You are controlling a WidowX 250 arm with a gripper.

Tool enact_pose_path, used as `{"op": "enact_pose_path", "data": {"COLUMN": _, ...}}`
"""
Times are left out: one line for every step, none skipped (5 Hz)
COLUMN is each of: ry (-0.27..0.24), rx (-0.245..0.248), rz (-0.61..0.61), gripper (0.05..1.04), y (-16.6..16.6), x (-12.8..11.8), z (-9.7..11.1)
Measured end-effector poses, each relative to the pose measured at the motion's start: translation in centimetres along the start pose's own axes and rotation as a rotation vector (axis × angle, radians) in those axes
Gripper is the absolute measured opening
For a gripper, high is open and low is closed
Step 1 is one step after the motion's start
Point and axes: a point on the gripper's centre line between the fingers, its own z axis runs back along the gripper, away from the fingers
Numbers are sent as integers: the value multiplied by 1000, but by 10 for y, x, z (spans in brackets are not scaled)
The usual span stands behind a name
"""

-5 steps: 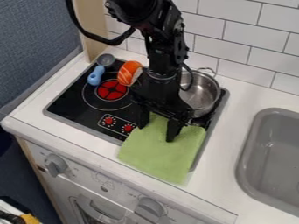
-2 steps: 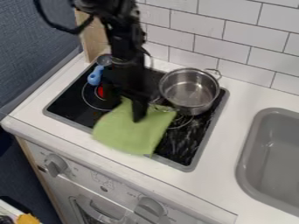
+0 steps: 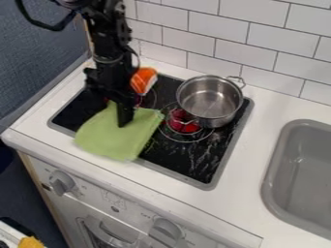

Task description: Move the green cloth to the bottom middle of the stove

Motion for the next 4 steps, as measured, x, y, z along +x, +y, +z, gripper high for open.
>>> {"op": "enact_pose_path", "data": {"ry": 9, "rx": 11, "rz": -15, "gripper": 1001, "y": 12, "x": -4, "z": -1}}
{"op": "enact_pose_path", "data": {"ry": 12, "rx": 23, "rz": -58, "gripper": 1001, "y": 24, "x": -5, "z": -2}}
{"op": "enact_pose_path", "data": {"ry": 13, "rx": 26, "rz": -75, "gripper": 1001, "y": 30, "x": -5, "z": -4}}
{"op": "enact_pose_path", "data": {"ry": 6, "rx": 18, "rz": -82, "gripper": 1001, "y": 29, "x": -4, "z": -3}}
